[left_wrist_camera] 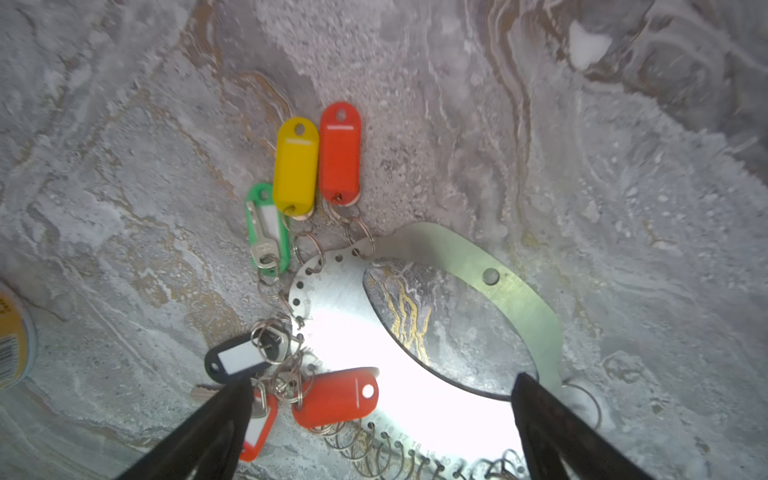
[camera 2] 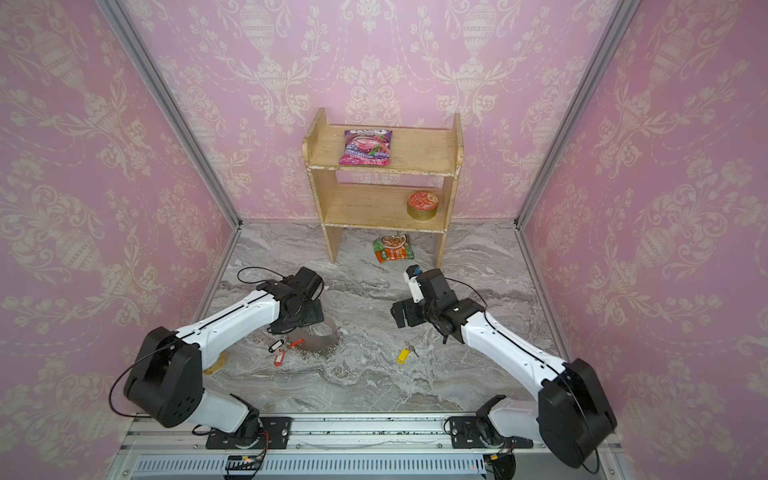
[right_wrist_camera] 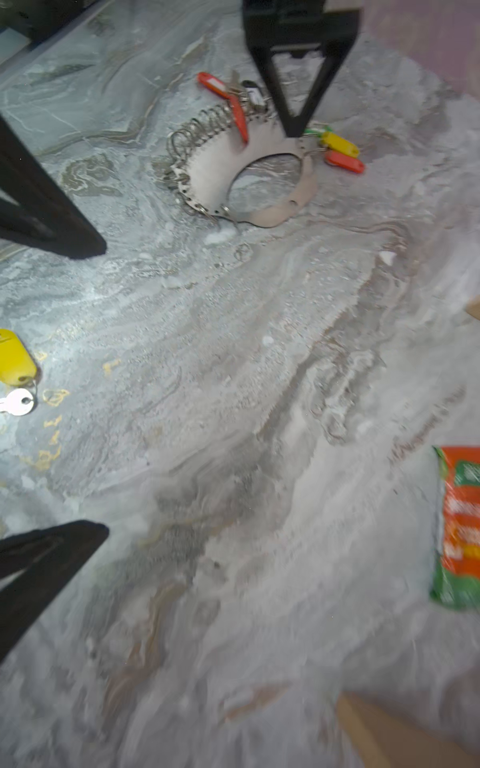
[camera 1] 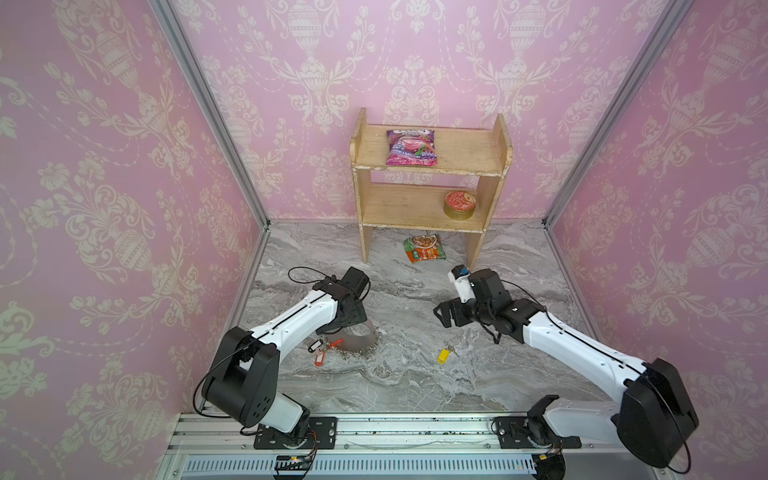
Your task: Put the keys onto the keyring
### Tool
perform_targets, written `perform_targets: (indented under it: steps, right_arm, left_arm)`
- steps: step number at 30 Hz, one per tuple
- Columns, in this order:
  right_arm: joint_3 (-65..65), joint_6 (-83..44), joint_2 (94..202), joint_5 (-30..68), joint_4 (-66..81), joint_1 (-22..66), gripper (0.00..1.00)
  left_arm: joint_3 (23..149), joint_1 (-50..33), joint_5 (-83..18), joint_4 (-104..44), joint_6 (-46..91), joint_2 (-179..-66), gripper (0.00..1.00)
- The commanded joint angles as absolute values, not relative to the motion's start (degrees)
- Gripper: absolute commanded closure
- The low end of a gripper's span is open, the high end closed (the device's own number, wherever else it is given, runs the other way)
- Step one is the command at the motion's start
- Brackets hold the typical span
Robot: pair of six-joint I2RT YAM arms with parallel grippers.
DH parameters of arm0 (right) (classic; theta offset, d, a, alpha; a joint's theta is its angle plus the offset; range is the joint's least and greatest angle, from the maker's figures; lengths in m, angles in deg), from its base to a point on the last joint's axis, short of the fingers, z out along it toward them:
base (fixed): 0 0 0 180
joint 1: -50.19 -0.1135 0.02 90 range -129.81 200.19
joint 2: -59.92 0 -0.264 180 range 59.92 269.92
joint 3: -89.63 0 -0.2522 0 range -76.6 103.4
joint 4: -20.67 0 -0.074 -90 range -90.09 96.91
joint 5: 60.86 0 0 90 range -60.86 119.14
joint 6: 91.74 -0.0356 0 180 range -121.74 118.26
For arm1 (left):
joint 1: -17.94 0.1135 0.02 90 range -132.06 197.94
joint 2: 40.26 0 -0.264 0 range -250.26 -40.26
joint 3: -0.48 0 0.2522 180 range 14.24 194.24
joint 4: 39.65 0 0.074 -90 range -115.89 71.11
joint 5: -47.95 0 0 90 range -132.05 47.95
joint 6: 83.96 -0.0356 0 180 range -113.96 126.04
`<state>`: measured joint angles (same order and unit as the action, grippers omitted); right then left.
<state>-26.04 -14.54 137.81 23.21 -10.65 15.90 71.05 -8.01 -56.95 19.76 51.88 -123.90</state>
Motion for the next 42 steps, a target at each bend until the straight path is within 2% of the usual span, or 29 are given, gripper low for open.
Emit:
perform_targets:
  steps: [1,4,12,24,32,42]
  right_arm:
    - [-18.59,-11.12,147.45,22.19,-13.42,8.40,0.00]
    - [-10.70,-9.08,156.31,24.52,-16.64,3.01,0.00]
    - [7.58,-7.83,172.95,30.80,-23.83,-4.26,0.00]
    - [25.19,-6.98,188.40,40.60,-31.95,-5.09,0.00]
    - [30.24,-6.03,192.27,41.97,-38.45,-3.12,0.00]
    - [19.13,-3.41,187.85,44.66,-40.17,3.48,0.00]
  left_arm:
    - [68.97,-6.29,-61.10,19.04,50.08,-119.70,0.01]
    - [66.20,-2.68,-59.95,18.04,48.03,-116.25,0.01]
    - [60.41,5.59,-58.47,14.73,41.95,-107.87,0.01]
    - [54.34,8.28,-53.16,6.06,38.82,-108.52,0.01]
    - [55.19,8.94,-52.78,3.14,34.87,-109.21,0.01]
    - [52.47,8.82,-48.16,-0.12,35.51,-109.20,0.01]
